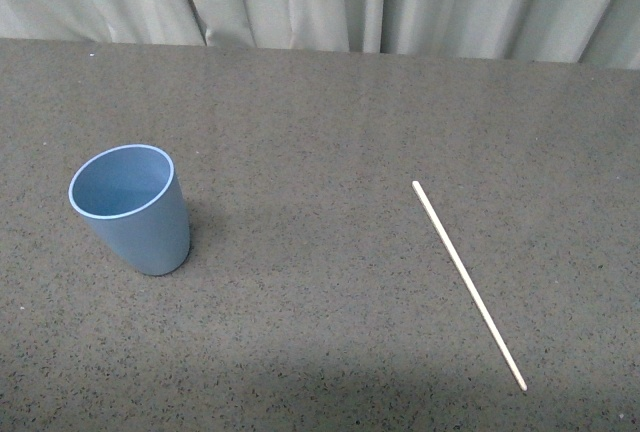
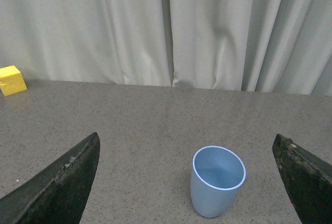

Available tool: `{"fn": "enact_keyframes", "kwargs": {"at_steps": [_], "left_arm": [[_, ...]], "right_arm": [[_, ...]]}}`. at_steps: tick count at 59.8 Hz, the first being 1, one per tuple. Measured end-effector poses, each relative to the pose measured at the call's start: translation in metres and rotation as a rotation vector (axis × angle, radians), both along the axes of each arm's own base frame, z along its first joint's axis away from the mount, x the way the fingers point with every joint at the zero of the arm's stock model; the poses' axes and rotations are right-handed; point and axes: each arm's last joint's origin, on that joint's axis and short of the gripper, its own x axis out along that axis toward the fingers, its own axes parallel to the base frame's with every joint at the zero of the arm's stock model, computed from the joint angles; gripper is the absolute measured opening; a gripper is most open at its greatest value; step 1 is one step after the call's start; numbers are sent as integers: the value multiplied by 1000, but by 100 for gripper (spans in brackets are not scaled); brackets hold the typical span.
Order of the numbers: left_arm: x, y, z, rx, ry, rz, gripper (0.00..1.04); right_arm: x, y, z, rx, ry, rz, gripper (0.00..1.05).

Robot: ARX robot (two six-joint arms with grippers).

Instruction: Transfer chopsticks to blue cup

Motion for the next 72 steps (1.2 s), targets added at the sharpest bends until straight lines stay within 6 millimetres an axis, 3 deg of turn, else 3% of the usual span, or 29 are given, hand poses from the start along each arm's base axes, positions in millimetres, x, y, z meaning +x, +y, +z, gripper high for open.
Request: {"fn": "enact_keyframes", "kwargs": {"at_steps": [18,24,38,44,51,72], "left_arm": [[0,0,0,0,0,0,98],[0,0,0,0,0,1,98],[0,0,0,0,0,0,98],[0,0,0,0,0,0,98],[0,0,0,0,0,0,98],[0,0,0,0,0,0,98]], "right_arm": [[0,0,0,-5,1,-3,95],[8,2,-1,-181,146,-73,95],[81,23,10,-230,413,146,95],[128,40,-3,-212,613,237,95],[167,58,-24,-198,821,300,95],[230,95,-72,-159,1122,328,95]]}}
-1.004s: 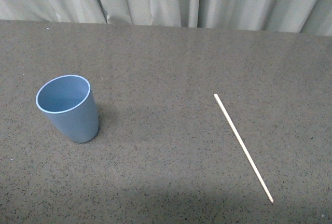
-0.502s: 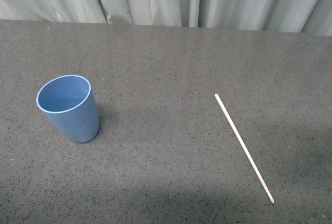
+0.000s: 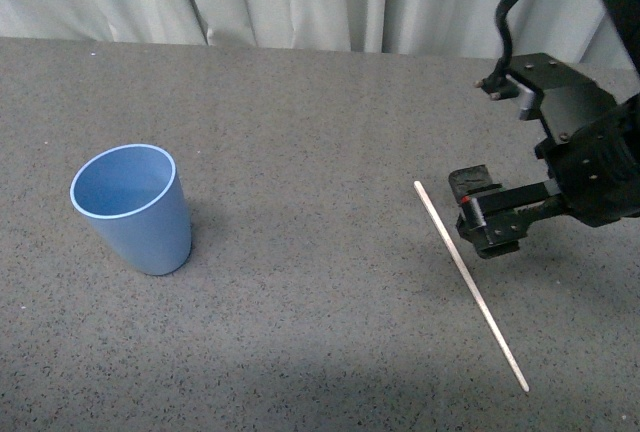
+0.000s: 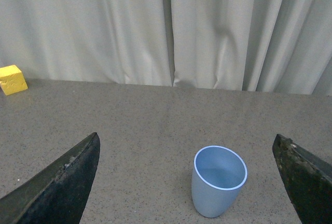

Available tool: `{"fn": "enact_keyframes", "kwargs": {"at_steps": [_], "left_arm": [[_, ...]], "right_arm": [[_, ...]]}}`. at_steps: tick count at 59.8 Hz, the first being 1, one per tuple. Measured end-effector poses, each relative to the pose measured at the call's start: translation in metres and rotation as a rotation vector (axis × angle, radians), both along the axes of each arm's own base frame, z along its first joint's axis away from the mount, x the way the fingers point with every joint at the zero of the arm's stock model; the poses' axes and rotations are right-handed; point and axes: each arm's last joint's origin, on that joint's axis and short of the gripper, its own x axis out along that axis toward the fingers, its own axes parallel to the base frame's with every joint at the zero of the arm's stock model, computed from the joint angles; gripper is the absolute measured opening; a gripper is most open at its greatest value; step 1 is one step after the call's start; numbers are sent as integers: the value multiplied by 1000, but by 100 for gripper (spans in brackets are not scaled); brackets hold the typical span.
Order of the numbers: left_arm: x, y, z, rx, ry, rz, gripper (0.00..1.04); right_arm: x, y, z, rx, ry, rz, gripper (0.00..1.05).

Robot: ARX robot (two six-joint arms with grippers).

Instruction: Transfer chopsticks to blue cup

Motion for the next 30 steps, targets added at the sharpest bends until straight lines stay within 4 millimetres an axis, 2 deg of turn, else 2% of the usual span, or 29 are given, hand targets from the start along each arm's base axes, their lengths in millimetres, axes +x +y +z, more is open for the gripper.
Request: {"fn": "enact_keyframes", "kwargs": {"at_steps": [15,30], "left_arm": [[0,0,0,0,0,0,98],[0,0,0,0,0,0,98]], "right_arm": [[15,13,-25,-20,88,-17,95],[25,18,-44,-38,161,-47,94]]}}
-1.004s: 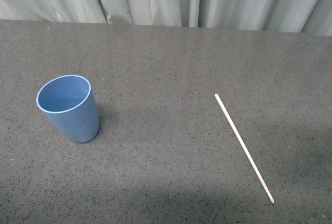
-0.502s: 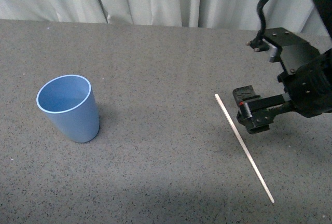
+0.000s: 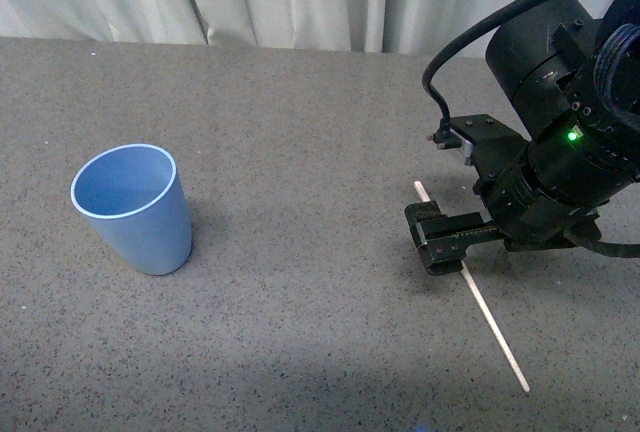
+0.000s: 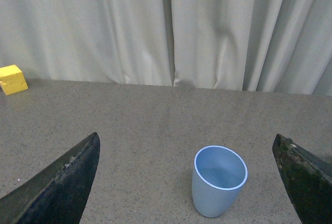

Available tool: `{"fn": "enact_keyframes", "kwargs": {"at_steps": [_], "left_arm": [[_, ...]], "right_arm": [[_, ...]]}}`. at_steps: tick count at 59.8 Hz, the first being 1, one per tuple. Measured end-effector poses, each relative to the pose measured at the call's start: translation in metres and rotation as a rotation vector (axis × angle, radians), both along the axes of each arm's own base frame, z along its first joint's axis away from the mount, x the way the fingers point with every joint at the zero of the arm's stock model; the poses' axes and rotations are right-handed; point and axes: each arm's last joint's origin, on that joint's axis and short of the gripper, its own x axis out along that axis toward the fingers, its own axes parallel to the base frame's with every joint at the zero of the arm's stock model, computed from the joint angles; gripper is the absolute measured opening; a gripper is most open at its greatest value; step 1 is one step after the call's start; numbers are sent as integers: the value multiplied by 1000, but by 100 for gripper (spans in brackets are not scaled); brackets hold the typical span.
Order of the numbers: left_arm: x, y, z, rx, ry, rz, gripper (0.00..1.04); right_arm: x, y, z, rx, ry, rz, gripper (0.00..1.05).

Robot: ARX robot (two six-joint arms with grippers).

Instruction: Transfer chopsticks to blue cup

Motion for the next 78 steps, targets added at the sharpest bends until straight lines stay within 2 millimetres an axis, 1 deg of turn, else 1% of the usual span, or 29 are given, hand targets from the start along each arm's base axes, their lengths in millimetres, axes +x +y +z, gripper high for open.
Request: {"fn": "enact_keyframes", "kwargs": {"at_steps": [8,9,11,12,14,15,32,36,38,46,51,55,59,61,66,70,72,78], "left_arm": [[0,0,0,0,0,0,98],[0,0,0,0,0,0,98],[0,0,0,0,0,0,98],[0,0,0,0,0,0,98],[0,0,0,0,0,0,98],[0,0,0,0,0,0,98],[0,0,0,0,0,0,98],[0,0,0,0,0,0,98],[0,0,0,0,0,0,98],[0,0,0,0,0,0,98],[0,0,0,0,0,0,98],[0,0,0,0,0,0,98],[0,0,0,0,0,0,98],[0,0,0,0,0,0,98],[0,0,0,0,0,0,98],[0,0,0,0,0,0,98],[0,0,0,0,0,0,98],[0,0,0,0,0,0,98]], "right_arm": [[3,1,-2,-13,7,-11,76],[3,1,-2,-14,8,-12,72],[4,1,-2,-16,9,-13,69],[4,1,-2,-17,9,-14,65],[5,1,-2,-20,8,-16,62],[5,1,-2,-24,9,-20,58],[5,1,-2,-31,17,-39,19],[6,-1,-2,-26,18,-54,5],[7,-2,-2,-20,17,-59,0],[6,-6,1,20,-13,-73,1],[5,-8,10,59,-60,-72,1],[6,-7,30,135,-165,-57,1],[9,-1,58,234,-305,-17,1],[9,1,66,258,-342,-4,1],[11,13,91,341,-486,61,1],[12,23,104,381,-589,109,1],[12,27,107,404,-619,127,1],[13,43,118,536,-729,209,1]]}}
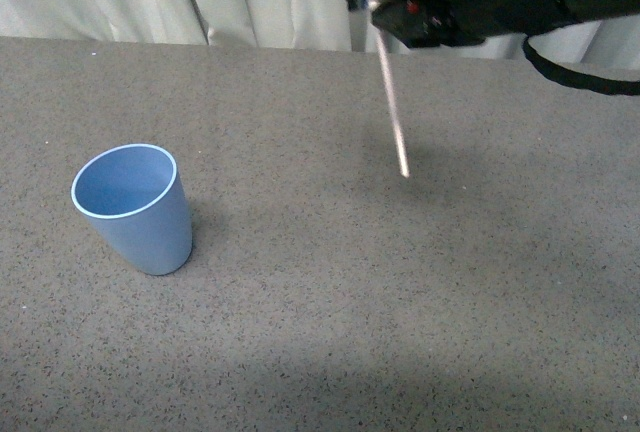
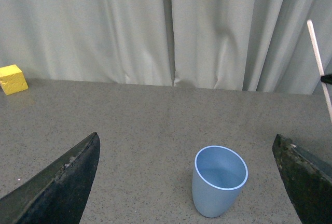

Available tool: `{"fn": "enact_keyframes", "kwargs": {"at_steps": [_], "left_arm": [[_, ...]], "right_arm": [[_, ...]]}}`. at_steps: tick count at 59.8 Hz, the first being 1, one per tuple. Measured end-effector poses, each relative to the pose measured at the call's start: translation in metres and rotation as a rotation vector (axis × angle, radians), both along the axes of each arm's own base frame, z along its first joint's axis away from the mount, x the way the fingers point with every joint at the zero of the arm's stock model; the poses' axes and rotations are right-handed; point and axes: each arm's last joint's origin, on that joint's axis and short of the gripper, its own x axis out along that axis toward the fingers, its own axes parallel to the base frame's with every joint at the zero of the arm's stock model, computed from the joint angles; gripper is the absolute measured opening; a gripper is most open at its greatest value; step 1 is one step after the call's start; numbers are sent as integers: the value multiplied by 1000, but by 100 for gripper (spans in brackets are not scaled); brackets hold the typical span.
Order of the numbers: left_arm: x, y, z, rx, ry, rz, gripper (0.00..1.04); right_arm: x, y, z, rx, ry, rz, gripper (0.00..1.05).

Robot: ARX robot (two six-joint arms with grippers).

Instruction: Transfer chopsticks to blue cup

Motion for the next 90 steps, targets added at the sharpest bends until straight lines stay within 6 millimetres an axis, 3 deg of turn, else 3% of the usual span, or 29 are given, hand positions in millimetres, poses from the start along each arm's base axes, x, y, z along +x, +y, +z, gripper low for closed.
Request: {"fn": "enact_keyframes", "kwargs": {"at_steps": [8,18,30,39,59,79,90], "left_arm": [[0,0,0,0,0,0,98],[0,0,0,0,0,0,98],[0,0,0,0,0,0,98],[0,0,0,0,0,0,98],[0,0,0,0,0,0,98],[0,0,0,0,0,0,98],[0,0,0,0,0,0,98]], "right_arm": [[-1,24,14,146,-163,134,1],[-3,60,18,246,-246,284,1],[-9,112,1,302,-219,406,1],[-9,129,-15,326,-196,431,1],[-12,137,-48,302,-113,451,1],[-21,134,-68,254,-68,462,1],[-24,129,-75,243,-55,458,39]]}}
